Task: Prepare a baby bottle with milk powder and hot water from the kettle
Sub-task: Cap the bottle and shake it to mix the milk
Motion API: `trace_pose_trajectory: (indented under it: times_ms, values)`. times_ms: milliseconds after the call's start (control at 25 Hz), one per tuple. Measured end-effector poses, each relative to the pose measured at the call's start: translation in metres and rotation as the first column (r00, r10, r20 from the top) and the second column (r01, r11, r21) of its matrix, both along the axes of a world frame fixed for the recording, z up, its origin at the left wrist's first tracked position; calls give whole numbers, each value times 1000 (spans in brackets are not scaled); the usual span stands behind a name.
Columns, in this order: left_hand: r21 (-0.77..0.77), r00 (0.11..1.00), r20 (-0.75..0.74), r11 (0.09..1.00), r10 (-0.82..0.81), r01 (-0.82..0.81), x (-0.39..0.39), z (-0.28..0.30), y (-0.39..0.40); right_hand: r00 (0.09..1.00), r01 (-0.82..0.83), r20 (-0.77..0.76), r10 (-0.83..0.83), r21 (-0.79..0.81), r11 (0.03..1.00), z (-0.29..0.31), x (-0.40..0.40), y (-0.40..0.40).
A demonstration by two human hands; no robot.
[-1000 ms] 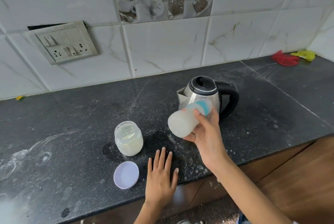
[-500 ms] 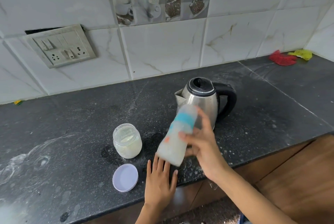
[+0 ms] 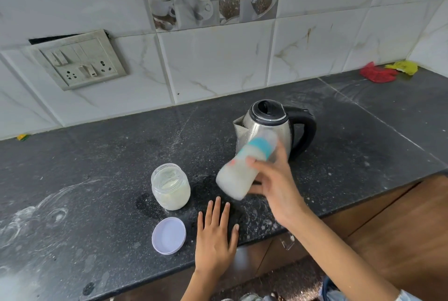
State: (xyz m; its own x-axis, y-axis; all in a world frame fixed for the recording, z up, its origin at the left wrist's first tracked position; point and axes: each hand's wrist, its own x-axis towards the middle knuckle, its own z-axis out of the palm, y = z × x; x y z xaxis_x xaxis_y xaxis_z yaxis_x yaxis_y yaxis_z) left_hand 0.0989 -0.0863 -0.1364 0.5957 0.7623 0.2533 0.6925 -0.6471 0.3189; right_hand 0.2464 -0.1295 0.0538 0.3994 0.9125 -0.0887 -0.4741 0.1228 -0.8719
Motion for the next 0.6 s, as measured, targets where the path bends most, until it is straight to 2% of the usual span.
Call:
trace_pose_trajectory:
  times_ms: [80, 120, 200, 280, 400, 440, 480, 560, 600]
  values:
    - [38, 997, 67, 998, -48, 46, -2, 0, -1, 979, -182, 90, 184, -29, 983, -4, -12, -11]
    - [42, 996, 77, 998, -54, 51, -2, 0, 0, 975, -198, 106, 198, -6, 980, -3, -14, -13]
    - [10, 1000, 9, 1000, -5, 5, -1, 1, 2, 999, -38, -20, 40, 75, 996, -4, 0, -3]
    - [-24, 999, -43, 1000, 20, -21, 1, 0, 1, 988, 74, -141, -65, 63, 995, 3, 8, 4]
    - [-7, 999, -23, 1000, -29, 29, -1, -1, 2, 990, -141, 15, 141, -20, 990, -8, -4, -6]
    - [1, 999, -16, 999, -34, 34, -1, 0, 2, 985, -162, 48, 163, -15, 987, -9, -8, -9]
    - [1, 999, -25, 1000, -23, 23, -1, 0, 2, 992, -123, 37, 122, 15, 992, -11, -5, -8]
    - [-24, 998, -55, 1000, 11, -13, 1, 2, 2, 992, 58, -119, -51, 56, 997, -9, 7, 0]
    - [-31, 998, -57, 999, 18, -20, 1, 2, 1, 985, 82, -156, -74, 45, 996, -6, 9, 1]
